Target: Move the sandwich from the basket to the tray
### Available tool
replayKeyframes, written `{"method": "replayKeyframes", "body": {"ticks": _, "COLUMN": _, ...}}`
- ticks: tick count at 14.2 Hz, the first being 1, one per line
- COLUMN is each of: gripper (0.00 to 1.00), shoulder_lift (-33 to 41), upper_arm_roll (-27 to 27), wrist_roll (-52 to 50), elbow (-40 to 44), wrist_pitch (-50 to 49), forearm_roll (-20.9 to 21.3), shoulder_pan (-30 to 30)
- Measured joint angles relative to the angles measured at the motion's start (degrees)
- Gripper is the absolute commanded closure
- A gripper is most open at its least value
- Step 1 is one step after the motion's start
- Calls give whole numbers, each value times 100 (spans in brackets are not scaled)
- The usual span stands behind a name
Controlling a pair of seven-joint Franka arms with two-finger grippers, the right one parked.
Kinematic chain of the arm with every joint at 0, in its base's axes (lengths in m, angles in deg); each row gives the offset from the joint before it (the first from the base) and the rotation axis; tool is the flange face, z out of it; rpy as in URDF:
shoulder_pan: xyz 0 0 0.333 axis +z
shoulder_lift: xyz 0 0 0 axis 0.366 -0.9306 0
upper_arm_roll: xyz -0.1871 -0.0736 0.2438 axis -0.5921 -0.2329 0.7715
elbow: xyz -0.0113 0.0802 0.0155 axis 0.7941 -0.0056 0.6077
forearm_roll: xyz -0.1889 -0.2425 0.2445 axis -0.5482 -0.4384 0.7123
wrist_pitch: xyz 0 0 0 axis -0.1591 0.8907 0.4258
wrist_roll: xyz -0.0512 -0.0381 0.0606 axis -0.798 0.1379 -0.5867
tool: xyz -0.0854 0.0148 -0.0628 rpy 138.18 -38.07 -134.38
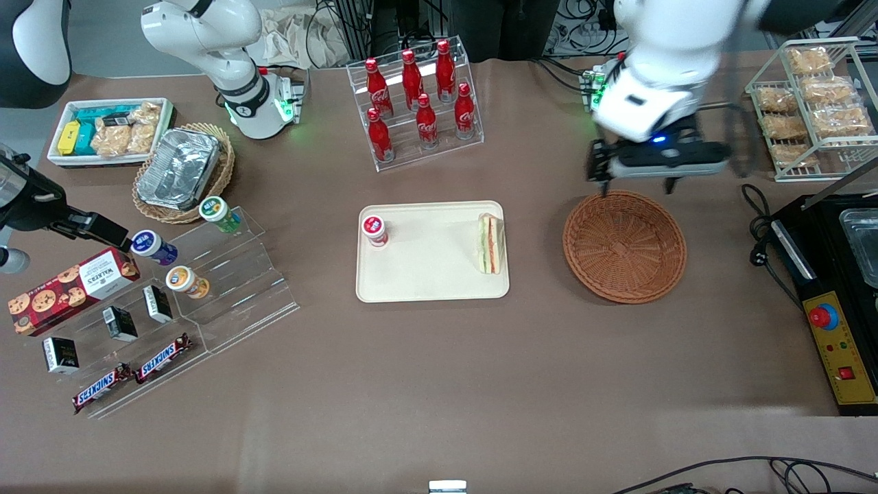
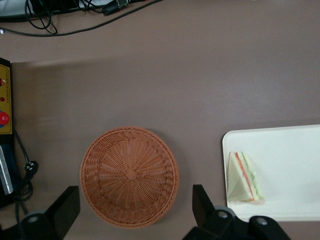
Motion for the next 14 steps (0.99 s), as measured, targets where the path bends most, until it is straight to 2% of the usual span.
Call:
{"method": "replayKeyframes", "body": {"ticks": 3, "gripper": 0, "shoulder_lift": 359, "upper_arm_roll": 328, "wrist_roll": 876, "elbow": -76, "wrist_pitch": -304, "forearm_roll": -309, "shoulder_pan": 294}}
{"method": "replayKeyframes", "body": {"ticks": 6, "gripper": 0, "shoulder_lift": 544, "upper_arm_roll": 621, "wrist_roll": 1152, "elbow": -122, "wrist_pitch": -337, "forearm_roll": -386, "shoulder_pan": 311}}
{"method": "replayKeyframes", "body": {"ticks": 11, "gripper": 0, "shoulder_lift": 498, "upper_arm_roll": 841, "wrist_roll": 1904, "elbow": -127, "wrist_pitch": -315, "forearm_roll": -675, "shoulder_pan": 382}}
{"method": "replayKeyframes", "body": {"ticks": 14, "gripper": 0, "shoulder_lift": 192, "upper_arm_roll": 1018, "wrist_roll": 2103, "elbow": 213, "wrist_pitch": -300, "forearm_roll": -825, "shoulder_pan": 405}}
